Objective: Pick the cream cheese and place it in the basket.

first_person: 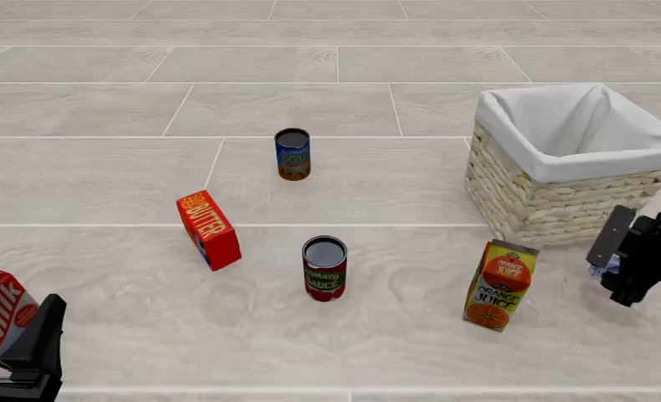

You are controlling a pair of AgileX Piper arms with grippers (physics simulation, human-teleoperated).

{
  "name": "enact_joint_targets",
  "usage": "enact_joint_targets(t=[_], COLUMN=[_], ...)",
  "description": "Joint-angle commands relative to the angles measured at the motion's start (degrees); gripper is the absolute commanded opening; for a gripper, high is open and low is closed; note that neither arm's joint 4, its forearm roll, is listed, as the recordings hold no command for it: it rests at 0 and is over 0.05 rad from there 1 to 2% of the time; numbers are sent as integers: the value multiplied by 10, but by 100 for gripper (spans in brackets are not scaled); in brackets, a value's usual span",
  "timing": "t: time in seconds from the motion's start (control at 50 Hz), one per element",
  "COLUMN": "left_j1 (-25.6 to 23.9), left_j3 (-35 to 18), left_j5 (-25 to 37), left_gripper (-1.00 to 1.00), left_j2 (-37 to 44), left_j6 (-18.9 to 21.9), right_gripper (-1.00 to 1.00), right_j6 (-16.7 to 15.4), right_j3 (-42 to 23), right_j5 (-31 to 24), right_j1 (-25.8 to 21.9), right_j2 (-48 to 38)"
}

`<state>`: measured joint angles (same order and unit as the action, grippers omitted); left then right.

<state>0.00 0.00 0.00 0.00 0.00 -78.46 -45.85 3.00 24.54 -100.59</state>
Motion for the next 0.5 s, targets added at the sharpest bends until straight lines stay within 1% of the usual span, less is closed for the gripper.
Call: enact_joint_targets(t=[0.02, 0.04, 0.14, 0.18, 0.32, 0.34, 0.42, 0.5], left_j1=[0, 0, 0, 0, 0, 0, 0, 0], left_j3=[0, 0, 0, 0, 0, 0, 0, 0], left_j5=[0, 0, 0, 0, 0, 0, 0, 0], left_gripper=[100, 100, 100, 100, 100, 100, 100, 100], left_j2=[0, 0, 0, 0, 0, 0, 0, 0], left_j6=[0, 0, 0, 0, 0, 0, 0, 0], right_gripper=[100, 100, 100, 100, 100, 100, 100, 100], right_j6=[-11, -6, -3, -4, -13, -18, -19, -23], right_j3=[-13, -17, -29, -33, -31, -27, -30, -47], right_j5=[6, 1, -8, -13, 0, -1, -13, -21], right_j1=[10, 9, 5, 10, 16, 16, 15, 21], right_j2=[-22, -22, -21, -29, -46, -45, -46, -58])
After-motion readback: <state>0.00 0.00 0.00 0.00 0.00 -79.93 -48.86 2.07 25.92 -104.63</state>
